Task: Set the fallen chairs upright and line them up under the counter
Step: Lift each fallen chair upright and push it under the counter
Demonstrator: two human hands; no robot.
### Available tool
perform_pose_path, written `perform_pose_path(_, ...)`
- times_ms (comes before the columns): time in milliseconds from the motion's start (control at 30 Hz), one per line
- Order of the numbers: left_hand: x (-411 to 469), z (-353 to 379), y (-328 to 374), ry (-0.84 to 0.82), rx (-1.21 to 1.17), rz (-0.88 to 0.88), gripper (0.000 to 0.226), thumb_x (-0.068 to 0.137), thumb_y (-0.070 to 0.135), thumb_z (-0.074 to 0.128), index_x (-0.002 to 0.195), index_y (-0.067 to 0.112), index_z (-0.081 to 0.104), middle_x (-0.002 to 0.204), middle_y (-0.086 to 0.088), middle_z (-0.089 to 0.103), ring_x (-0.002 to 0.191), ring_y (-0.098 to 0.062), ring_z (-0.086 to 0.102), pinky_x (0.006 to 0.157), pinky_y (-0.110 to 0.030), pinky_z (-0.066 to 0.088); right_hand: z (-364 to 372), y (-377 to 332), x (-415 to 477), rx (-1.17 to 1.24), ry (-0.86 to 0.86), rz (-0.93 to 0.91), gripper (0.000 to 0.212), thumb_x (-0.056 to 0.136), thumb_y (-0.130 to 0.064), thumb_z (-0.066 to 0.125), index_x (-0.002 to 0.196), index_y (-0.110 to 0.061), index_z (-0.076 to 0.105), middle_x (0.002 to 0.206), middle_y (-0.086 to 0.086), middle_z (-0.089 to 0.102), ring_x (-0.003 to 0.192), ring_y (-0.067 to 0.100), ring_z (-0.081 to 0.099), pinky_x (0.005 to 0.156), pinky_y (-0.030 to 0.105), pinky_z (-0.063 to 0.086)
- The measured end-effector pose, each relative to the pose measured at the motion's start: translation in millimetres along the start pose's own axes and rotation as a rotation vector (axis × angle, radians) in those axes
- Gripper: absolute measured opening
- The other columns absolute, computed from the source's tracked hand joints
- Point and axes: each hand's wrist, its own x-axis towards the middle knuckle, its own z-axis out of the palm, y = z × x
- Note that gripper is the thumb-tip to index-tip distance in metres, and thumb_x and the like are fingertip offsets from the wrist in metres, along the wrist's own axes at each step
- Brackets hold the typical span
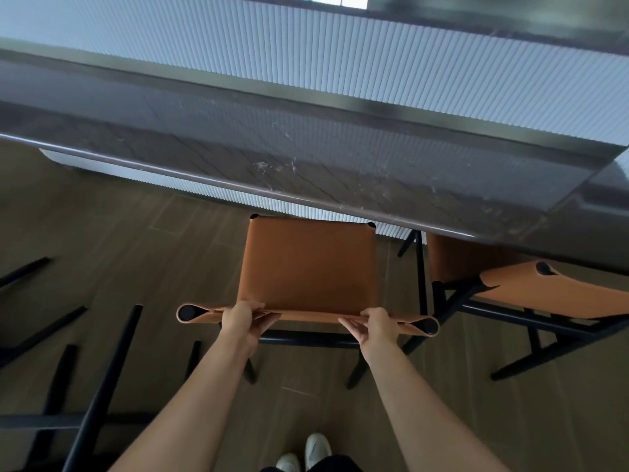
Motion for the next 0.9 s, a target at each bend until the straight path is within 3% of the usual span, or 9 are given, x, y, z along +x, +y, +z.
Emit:
perform_pose_path(333,7.7,44.1,42.3,0.011,0.061,0.102,0.039,0.084,-0.015,0.048,0.122,-0.01,0.046,0.115,-0.027,0.056,0.085,-0.04,0.065,0.055,-0.04,0.06,46.9,-47.4,-1.0,-0.094,-0.002,-0.027,0.039,0.087,0.009,0.051,0.122,-0.007,0.049,0.098,0.018,0.049,0.081,0.039,0.062,0.056,0.043,0.062)
perform_pose_path(533,19.9,64.4,62.3,-0.016,0.083,0.112,0.039,0.083,-0.015,0.045,0.121,-0.011,0.048,0.114,-0.029,0.057,0.081,-0.039,0.064,0.046,-0.036,0.057,75.3,-60.6,-6.2,-0.058,0.057,-0.075,0.035,0.087,0.013,0.044,0.113,-0.009,0.042,0.124,0.026,0.048,0.096,0.049,0.061,0.058,0.042,0.061)
perform_pose_path(700,26.8,79.2,75.8,-0.028,0.078,0.12,0.039,0.085,-0.013,0.039,0.123,-0.011,0.045,0.091,-0.025,0.056,0.069,-0.035,0.061,0.045,-0.038,0.057,91.3,-69.9,-8.4,-0.007,0.071,-0.129,0.055,0.086,0.018,0.04,0.135,-0.006,0.041,0.133,0.03,0.043,0.106,0.052,0.057,0.049,0.04,0.055)
perform_pose_path(800,24.8,79.0,77.4,-0.033,0.096,0.116,0.038,0.086,-0.012,0.039,0.123,-0.011,0.045,0.087,-0.023,0.056,0.068,-0.034,0.061,0.051,-0.039,0.059,92.8,-68.8,-7.8,-0.056,0.106,-0.139,0.052,0.086,0.017,0.04,0.134,-0.004,0.041,0.133,0.031,0.043,0.106,0.052,0.057,0.04,0.037,0.053)
perform_pose_path(900,20.3,77.6,79.6,-0.037,0.094,0.09,0.034,0.086,-0.014,0.04,0.12,-0.011,0.044,0.088,-0.024,0.054,0.058,-0.039,0.061,0.048,-0.041,0.058,91.7,-67.7,-5.3,-0.066,0.108,-0.124,0.046,0.086,0.016,0.041,0.129,0.0,0.044,0.13,0.033,0.046,0.101,0.051,0.06,0.041,0.037,0.054)
